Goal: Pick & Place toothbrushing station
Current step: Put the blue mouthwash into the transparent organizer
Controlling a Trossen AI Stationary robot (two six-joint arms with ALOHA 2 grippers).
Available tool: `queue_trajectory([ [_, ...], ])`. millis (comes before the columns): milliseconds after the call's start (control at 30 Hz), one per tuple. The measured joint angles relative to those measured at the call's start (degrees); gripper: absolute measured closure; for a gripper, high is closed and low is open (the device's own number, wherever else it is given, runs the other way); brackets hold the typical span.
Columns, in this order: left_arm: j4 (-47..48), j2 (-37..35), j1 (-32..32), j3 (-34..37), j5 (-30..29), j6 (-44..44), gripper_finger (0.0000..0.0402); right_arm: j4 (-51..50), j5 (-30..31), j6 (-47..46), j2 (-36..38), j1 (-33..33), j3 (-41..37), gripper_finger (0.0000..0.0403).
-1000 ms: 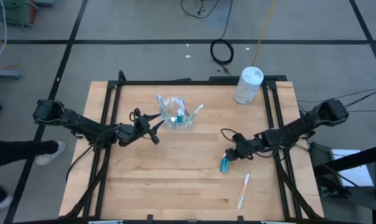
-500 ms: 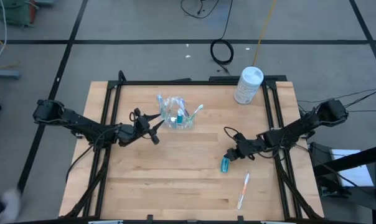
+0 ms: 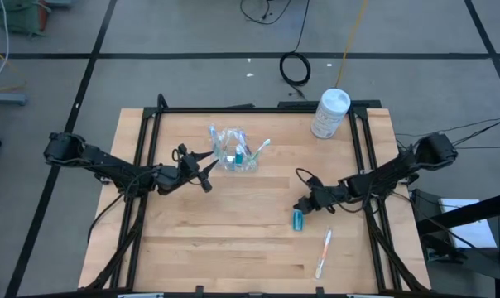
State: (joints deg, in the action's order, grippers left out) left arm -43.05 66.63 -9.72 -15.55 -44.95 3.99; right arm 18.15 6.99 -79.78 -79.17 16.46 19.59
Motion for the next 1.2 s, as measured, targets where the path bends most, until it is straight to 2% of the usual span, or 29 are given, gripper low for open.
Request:
queue_trajectory([
  [433,0.0,0.0,0.0,0.0,0.0,0.0,0.0245,0.7,-0.8,6.9,-0.4,0.0,-0.1,0.0313],
  [667,0.0,0.0,0.0,0.0,0.0,0.0,0.0245,6.4,-0.2,13.3,-0.3,0.0,-0.3,0.0358],
  [800,0.0,0.0,0.0,0.0,0.0,0.0,0.0245,12.2,-2.2,24.3,0.0,-0.3,-0.3,0.0374],
  [967,0.0,0.0,0.0,0.0,0.0,0.0,0.0245,20.5,-2.8,36.5,0.1,-0.3,-0.2,0.0368],
  [1100,0.0,0.0,0.0,0.0,0.0,0.0,0.0245,19.1,-3.0,50.7,0.1,-0.3,-0.2,0.0351],
  [1200,0.0,0.0,0.0,0.0,0.0,-0.2,0.0245,15.6,-6.0,56.7,0.1,-0.3,-0.2,0.0337],
])
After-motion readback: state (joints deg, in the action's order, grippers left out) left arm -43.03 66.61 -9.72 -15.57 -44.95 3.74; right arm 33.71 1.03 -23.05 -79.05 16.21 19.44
